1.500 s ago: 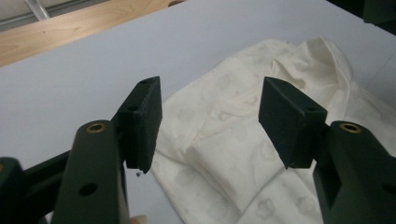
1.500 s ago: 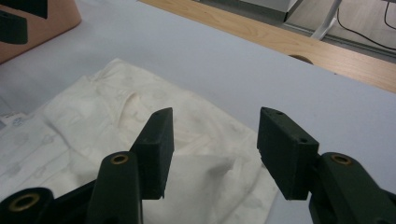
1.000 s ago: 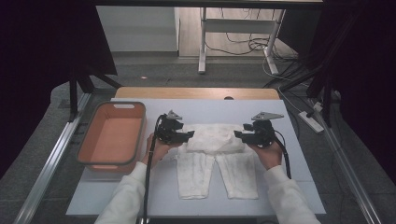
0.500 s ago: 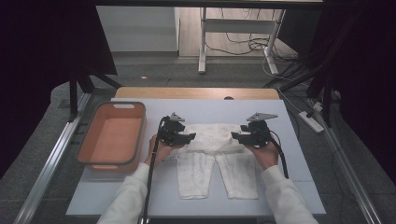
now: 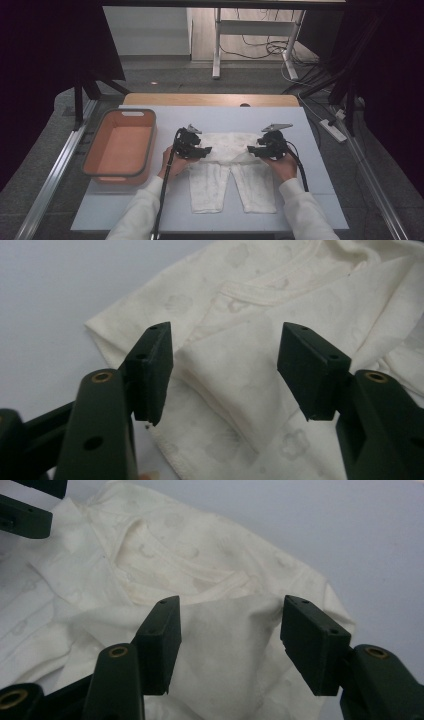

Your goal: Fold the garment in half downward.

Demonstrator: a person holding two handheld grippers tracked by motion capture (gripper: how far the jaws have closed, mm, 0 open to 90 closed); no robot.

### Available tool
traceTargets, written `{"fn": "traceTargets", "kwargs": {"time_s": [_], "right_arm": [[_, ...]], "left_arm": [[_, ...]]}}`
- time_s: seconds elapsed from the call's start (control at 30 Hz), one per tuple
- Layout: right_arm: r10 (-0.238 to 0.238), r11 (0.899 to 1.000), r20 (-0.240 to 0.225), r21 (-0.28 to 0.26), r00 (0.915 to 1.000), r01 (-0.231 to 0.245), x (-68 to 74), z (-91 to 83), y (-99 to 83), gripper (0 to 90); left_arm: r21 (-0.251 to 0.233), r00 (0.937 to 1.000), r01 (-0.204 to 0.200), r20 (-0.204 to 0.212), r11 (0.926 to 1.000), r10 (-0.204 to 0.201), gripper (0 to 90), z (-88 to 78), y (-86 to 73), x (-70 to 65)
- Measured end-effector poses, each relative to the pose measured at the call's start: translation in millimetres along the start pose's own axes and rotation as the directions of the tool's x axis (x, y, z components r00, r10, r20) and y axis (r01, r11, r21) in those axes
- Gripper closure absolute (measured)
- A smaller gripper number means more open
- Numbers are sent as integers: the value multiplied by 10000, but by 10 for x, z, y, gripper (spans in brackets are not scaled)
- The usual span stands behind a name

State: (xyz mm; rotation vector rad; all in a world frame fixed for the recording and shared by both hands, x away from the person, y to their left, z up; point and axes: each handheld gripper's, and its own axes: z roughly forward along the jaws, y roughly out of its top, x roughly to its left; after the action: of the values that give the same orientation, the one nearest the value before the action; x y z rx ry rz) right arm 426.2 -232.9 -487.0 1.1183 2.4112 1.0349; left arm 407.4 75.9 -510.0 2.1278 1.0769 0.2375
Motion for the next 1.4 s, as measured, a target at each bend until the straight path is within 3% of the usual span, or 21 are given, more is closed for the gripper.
{"fn": "traceTargets", "kwargs": {"time_s": [0.23,0.27,0.33,0.47,0.57,0.7,1.0,1.4], "right_arm": [[36,9995,121,321,9999,-40,-16,57,-60,452],[34,9993,153,368,9999,-40,-15,62,-69,494],[64,9991,150,414,9999,-71,-14,64,-74,513],[-114,9980,203,621,9997,101,-14,89,-96,600],[-235,9977,75,639,9997,230,-8,81,-107,743],[-311,9986,-56,438,9995,313,4,43,-100,839],[-725,9973,85,-109,9973,726,120,-152,-99,853],[-880,9940,-332,-676,9956,856,244,-422,-175,851]], "left_arm": [[231,9994,-265,231,9994,259,606,46,-36,-26],[313,9990,-334,321,9990,324,673,63,-54,-33],[363,9987,-386,350,9986,373,698,67,-58,-40],[344,9972,-592,486,9977,575,834,72,-60,-66],[308,9965,-632,575,9975,614,850,60,-64,-69],[44,9961,-633,620,9980,629,857,7,-66,-79],[-695,9936,-908,617,9934,952,857,-231,-74,-159],[-826,9919,-1042,643,9911,1096,857,-395,-199,-283]]}}
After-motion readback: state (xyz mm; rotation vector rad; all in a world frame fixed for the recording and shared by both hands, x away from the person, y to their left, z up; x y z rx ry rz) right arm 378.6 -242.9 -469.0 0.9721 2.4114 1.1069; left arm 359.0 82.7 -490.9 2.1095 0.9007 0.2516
